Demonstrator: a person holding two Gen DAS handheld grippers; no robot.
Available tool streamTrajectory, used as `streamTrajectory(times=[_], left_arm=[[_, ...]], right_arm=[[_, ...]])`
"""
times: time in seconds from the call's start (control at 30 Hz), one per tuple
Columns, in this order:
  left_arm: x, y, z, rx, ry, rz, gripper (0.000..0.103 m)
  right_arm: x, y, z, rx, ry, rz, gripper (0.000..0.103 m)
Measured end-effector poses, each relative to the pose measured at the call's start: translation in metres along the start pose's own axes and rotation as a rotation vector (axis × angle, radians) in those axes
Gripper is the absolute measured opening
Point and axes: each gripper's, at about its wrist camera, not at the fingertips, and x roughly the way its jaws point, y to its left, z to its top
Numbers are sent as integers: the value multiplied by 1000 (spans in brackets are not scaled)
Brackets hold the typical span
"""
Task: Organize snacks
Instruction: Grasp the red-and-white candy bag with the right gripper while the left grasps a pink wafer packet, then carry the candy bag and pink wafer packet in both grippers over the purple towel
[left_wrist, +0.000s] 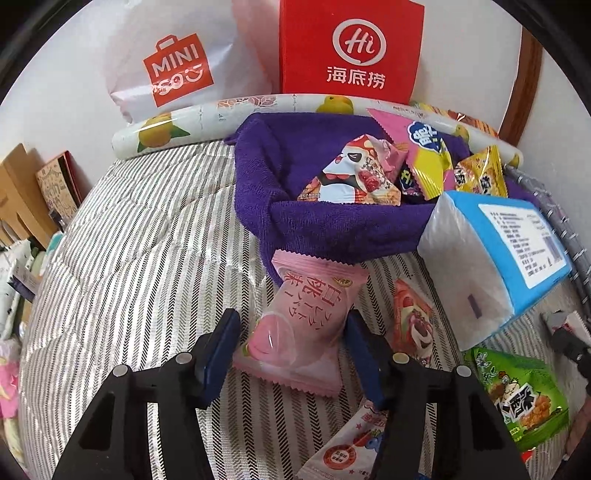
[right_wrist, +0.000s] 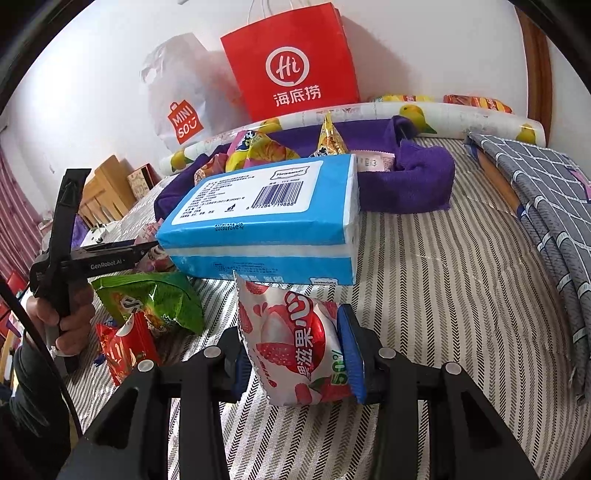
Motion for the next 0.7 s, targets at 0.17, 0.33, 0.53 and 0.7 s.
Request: streamTrajectory(times=[0.17, 0.33, 0.53, 0.7], left_arm=[[-2, 9, 0, -45, -10, -48, 56], [-2, 10, 0, -51, -12, -51, 56], [-1, 14, 0, -66, -16, -71, 56], [-1, 9, 0, -42, -10, -41, 56]], right_arm=[[1, -1, 0, 11, -2, 5, 42], [1, 0, -1, 9, 1, 5, 42], [-1, -11, -2, 66, -18, 46, 42], [0, -11, -1, 81, -18, 52, 42]])
